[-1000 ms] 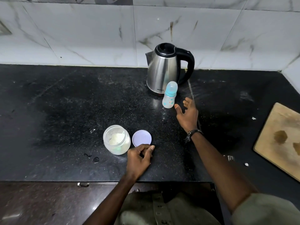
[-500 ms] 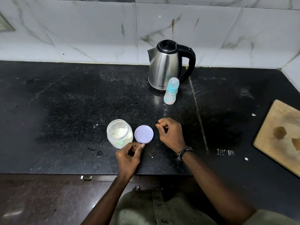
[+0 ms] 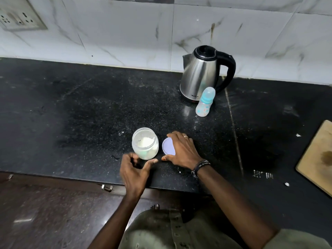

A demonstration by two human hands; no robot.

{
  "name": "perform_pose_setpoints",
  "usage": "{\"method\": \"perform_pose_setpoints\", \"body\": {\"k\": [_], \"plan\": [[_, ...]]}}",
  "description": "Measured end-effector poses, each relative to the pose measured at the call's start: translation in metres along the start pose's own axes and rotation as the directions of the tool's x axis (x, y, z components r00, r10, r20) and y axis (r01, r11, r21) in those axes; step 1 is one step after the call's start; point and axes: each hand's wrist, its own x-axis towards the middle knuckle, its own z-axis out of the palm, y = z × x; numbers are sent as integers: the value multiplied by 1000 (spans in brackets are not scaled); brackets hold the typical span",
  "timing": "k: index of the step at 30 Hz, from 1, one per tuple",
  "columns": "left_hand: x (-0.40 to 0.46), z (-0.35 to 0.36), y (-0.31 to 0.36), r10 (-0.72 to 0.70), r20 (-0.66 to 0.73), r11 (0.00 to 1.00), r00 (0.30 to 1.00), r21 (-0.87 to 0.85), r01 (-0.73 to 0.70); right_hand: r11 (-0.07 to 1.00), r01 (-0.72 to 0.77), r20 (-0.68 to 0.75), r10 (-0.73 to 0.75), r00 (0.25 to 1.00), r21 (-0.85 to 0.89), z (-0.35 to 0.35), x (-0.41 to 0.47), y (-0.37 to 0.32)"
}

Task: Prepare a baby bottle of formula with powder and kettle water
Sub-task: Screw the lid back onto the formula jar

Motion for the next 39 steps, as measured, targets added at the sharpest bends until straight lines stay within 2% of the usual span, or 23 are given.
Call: {"method": "perform_pose_setpoints", "body": {"k": [5, 11, 19, 23, 28, 30, 34, 39], "plan": [[12, 2, 2, 32, -9, 997, 999, 75, -31, 999, 6, -9, -6, 1000, -32, 1, 0, -2], [20, 8, 7, 3, 132, 999, 991, 34, -7, 995, -21, -70, 29, 997, 101, -2, -3, 3], [22, 15, 18, -9, 124, 998, 992, -68, 17, 960, 48, -210, 11, 978, 275, -22, -16, 3], [20, 15, 24, 19, 112, 998, 994, -64, -12, 880, 83, -333, 89, 939, 467, -42, -24, 0], [17, 19, 32, 87, 168, 996, 982, -33, -83, 732, 160, -432, 198, 880, 662, -71, -33, -6], [14, 23, 38, 115, 198, 993, 973, -42, -109, 730, 201, -461, 172, 871, 653, -82, -37, -8], [9, 32, 49, 151, 264, 987, 953, -89, -131, 773, 321, -531, 24, 847, 548, -101, -48, -15], [1, 40, 60, 183, 302, 981, 936, -125, -152, 836, 320, -498, -65, 865, 446, -108, -57, -16]]}}
